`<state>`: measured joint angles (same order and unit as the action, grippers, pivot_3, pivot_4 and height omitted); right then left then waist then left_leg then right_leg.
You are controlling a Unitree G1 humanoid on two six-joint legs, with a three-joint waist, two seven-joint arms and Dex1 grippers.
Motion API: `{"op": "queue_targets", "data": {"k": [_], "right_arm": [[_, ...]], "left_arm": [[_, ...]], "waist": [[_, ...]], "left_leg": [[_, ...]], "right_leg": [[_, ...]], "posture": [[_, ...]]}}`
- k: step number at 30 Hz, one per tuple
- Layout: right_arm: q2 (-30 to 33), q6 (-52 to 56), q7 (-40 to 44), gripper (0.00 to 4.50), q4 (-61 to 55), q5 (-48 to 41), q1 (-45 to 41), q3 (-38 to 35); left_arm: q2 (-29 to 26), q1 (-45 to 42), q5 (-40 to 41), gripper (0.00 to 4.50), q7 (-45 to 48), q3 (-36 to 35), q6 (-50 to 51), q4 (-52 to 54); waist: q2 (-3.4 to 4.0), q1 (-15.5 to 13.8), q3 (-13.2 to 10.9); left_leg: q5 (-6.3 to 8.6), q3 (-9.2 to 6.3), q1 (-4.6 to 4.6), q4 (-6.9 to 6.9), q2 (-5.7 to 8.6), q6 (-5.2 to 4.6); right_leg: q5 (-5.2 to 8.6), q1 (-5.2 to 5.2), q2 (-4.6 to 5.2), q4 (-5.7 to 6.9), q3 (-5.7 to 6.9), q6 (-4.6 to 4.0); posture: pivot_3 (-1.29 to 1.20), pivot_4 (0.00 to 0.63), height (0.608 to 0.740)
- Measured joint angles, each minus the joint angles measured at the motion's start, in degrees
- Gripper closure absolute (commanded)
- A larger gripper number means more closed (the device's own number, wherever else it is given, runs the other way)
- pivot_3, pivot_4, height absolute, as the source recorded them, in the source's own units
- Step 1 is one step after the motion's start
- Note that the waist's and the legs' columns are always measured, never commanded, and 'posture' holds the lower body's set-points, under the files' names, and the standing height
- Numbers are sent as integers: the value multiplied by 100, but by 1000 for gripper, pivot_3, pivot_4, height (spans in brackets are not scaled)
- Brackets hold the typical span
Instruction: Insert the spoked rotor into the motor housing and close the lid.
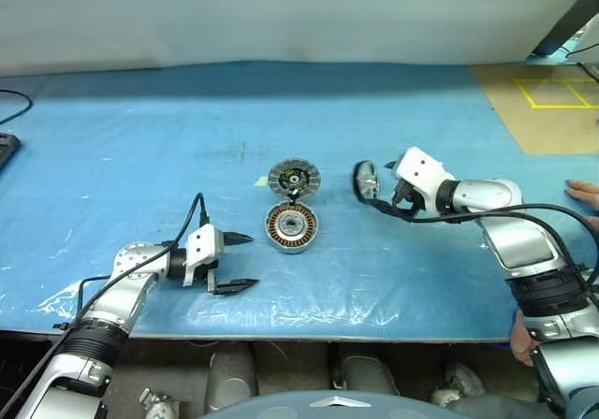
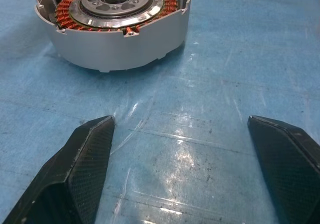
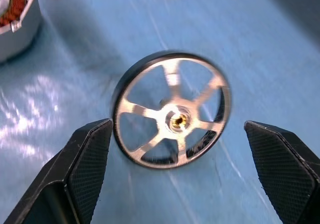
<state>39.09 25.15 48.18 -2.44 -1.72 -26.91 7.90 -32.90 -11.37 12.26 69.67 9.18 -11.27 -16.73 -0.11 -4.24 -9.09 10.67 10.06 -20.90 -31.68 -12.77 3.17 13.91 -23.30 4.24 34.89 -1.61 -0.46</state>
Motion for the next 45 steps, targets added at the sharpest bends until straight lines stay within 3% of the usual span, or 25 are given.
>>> {"op": "queue_targets", "data": {"k": [20,25,45], "right_arm": [[-927,430,-377,31,653,-537,-506,-290],[-1147,344,-560,31,1345,-543,-618,-309],[-1186,7,-575,31,1700,-266,-576,-56]], "left_arm": [[48,66,0,0,-71,-36,-67,17],[49,54,-3,0,-105,-22,-34,31],[33,46,-12,0,-138,-12,21,50]], "waist": [[6,4,2],[6,5,2],[6,8,2]], "left_leg": [[-1,0,-5,-10,-1,0],[-1,0,-6,-19,0,1],[-1,-1,-4,-27,-1,0]], "right_leg": [[-1,0,1,6,2,1],[-1,0,2,13,2,0],[-1,0,2,24,2,0]], "posture": [[0,150,740],[0,150,740],[0,150,740]]}}
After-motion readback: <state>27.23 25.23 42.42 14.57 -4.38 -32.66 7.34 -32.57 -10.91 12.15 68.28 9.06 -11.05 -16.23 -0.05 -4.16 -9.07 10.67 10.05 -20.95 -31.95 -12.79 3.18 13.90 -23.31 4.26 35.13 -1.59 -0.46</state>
